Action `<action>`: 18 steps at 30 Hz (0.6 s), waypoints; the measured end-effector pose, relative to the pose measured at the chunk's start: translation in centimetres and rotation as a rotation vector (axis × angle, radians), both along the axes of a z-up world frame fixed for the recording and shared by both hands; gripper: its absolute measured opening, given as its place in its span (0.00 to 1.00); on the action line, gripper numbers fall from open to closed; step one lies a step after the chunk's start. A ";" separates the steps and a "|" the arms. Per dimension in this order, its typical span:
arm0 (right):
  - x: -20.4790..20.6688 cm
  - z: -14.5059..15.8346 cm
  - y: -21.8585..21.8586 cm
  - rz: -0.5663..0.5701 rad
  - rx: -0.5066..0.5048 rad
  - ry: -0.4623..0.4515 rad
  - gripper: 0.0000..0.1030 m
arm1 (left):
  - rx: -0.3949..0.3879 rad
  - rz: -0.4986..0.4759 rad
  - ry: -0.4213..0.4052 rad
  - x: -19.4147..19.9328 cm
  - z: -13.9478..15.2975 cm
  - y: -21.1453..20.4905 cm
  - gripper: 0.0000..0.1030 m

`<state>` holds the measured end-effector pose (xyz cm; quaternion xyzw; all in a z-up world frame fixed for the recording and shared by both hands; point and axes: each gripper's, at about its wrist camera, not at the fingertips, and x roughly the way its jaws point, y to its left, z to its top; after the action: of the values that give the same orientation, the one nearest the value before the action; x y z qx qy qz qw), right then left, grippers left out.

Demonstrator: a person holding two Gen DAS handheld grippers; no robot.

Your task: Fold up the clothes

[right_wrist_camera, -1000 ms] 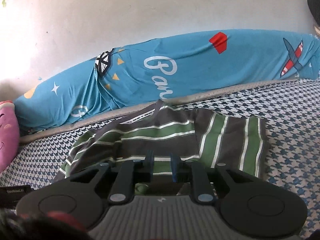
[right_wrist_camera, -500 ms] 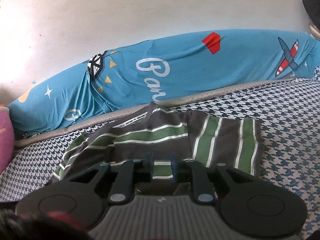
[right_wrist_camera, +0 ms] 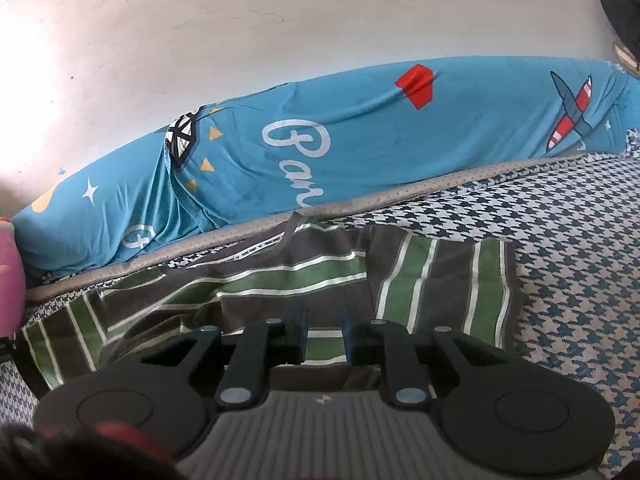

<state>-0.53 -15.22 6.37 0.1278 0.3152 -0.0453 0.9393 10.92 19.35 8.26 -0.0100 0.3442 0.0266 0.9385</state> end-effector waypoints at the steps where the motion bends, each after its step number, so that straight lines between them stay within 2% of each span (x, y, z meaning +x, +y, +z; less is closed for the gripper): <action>1: 0.0 0.0 0.0 0.002 -0.001 -0.001 0.18 | 0.015 0.013 -0.006 0.0 0.0 0.2 0.14; 2: 0.0 0.0 0.0 0.004 -0.004 -0.001 0.18 | 0.025 0.018 -0.014 0.0 0.0 0.3 0.14; 3: -0.1 0.0 0.0 0.005 -0.007 -0.001 0.18 | -0.008 0.014 0.000 0.2 0.0 0.7 0.14; 6: -0.1 0.0 0.0 0.006 -0.013 0.003 0.18 | -0.193 0.006 0.085 1.0 -0.5 2.5 0.36; 7: -0.1 0.0 -0.1 0.006 -0.014 0.005 0.18 | -0.235 0.014 0.108 1.2 -0.7 3.0 0.36; 11: 0.0 -0.1 -0.1 0.008 -0.017 0.012 0.18 | -0.286 0.017 0.168 1.5 -1.8 3.9 0.38; 13: 0.0 -0.2 -0.1 0.011 -0.018 0.017 0.18 | -0.297 0.025 0.191 1.3 -2.2 4.2 0.45; 18: 0.1 -0.4 0.3 0.020 -0.026 0.025 0.18 | -0.366 0.039 0.256 1.5 -3.8 5.1 0.54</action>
<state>-0.38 -14.96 6.00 0.1118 0.3275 -0.0414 0.9373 12.45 24.41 4.45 -0.1834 0.4593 -0.0172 0.8690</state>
